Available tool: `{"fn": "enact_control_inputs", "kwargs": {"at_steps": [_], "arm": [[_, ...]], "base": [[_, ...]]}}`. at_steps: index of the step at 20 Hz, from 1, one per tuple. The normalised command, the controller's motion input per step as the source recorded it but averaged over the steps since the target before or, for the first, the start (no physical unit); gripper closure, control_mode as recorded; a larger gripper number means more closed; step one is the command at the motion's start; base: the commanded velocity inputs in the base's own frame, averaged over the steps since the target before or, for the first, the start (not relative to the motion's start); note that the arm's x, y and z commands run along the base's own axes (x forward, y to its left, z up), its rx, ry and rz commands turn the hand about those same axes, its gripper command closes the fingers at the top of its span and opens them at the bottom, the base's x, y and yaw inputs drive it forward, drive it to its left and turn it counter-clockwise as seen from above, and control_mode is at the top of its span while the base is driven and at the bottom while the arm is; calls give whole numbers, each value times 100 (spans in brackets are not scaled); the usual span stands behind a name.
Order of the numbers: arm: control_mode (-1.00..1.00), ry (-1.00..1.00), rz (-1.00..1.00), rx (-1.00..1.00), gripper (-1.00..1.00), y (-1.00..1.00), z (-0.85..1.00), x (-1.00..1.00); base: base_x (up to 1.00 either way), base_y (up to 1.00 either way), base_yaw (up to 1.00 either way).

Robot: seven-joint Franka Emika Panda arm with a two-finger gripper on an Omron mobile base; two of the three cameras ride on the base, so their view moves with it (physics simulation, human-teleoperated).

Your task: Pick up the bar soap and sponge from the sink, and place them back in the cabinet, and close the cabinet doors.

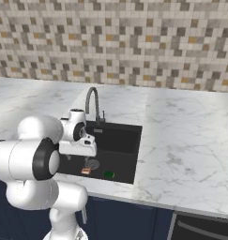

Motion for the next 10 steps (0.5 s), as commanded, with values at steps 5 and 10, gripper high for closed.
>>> {"fn": "enact_control_inputs", "kwargs": {"at_steps": [5,10], "arm": [[-100,0,0,0,-100,0,-15,1],[-100,0,0,0,-100,0,-5,8]], "base": [[0,0,0],[0,0,0]]}}
